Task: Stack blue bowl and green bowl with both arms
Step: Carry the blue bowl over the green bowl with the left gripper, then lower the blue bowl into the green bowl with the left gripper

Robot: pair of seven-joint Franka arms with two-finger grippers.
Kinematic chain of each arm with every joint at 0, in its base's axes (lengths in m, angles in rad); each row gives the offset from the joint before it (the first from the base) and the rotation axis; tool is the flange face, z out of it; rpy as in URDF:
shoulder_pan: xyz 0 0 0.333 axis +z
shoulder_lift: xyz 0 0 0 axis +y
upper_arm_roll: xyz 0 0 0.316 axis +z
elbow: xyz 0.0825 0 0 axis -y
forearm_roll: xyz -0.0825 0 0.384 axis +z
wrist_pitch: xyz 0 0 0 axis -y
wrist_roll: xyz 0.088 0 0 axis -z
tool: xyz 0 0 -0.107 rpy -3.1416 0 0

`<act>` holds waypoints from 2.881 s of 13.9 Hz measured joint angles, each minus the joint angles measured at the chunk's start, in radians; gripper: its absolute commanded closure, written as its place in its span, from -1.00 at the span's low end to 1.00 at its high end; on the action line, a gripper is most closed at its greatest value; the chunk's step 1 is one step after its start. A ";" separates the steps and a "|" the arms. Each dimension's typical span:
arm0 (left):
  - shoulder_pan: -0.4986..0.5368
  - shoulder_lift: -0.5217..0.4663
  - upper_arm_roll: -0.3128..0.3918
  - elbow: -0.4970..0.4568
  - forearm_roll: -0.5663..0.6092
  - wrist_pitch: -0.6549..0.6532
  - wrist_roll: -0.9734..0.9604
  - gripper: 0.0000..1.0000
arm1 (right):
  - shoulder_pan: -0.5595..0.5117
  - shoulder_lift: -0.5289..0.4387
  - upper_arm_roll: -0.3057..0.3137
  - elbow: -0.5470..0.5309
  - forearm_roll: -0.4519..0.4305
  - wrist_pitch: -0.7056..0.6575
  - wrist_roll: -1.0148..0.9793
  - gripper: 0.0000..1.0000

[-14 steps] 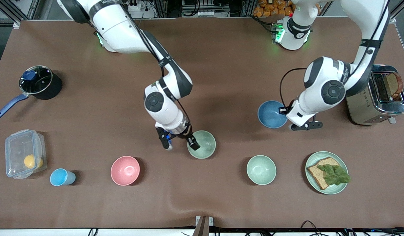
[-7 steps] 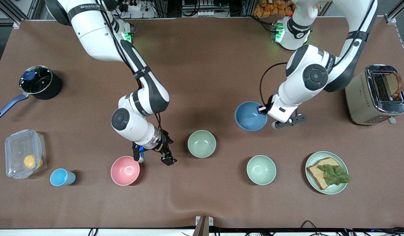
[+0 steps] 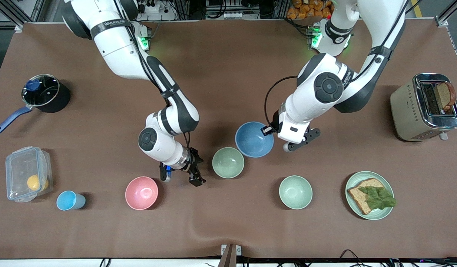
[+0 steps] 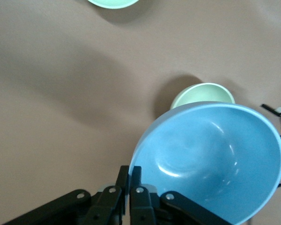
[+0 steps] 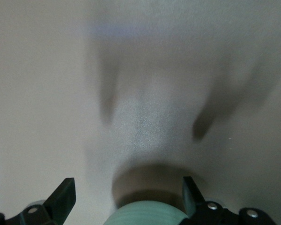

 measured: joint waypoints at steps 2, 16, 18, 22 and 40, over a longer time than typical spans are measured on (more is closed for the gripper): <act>-0.016 0.030 0.000 0.029 0.000 -0.003 -0.064 1.00 | 0.002 0.009 0.001 0.000 0.003 0.010 0.001 -1.00; -0.047 0.141 0.012 0.184 0.000 -0.003 -0.223 1.00 | 0.009 0.011 0.002 0.002 0.010 0.012 0.001 -1.00; -0.044 0.154 0.012 0.194 0.000 -0.003 -0.223 1.00 | 0.009 0.011 0.002 0.002 0.011 0.012 0.001 -1.00; -0.044 0.172 0.012 0.216 0.000 -0.003 -0.223 1.00 | 0.008 0.011 0.000 0.002 0.011 0.012 0.001 -1.00; -0.135 0.290 0.085 0.274 -0.010 0.011 -0.223 1.00 | 0.007 0.029 -0.001 0.002 0.011 0.013 0.001 -1.00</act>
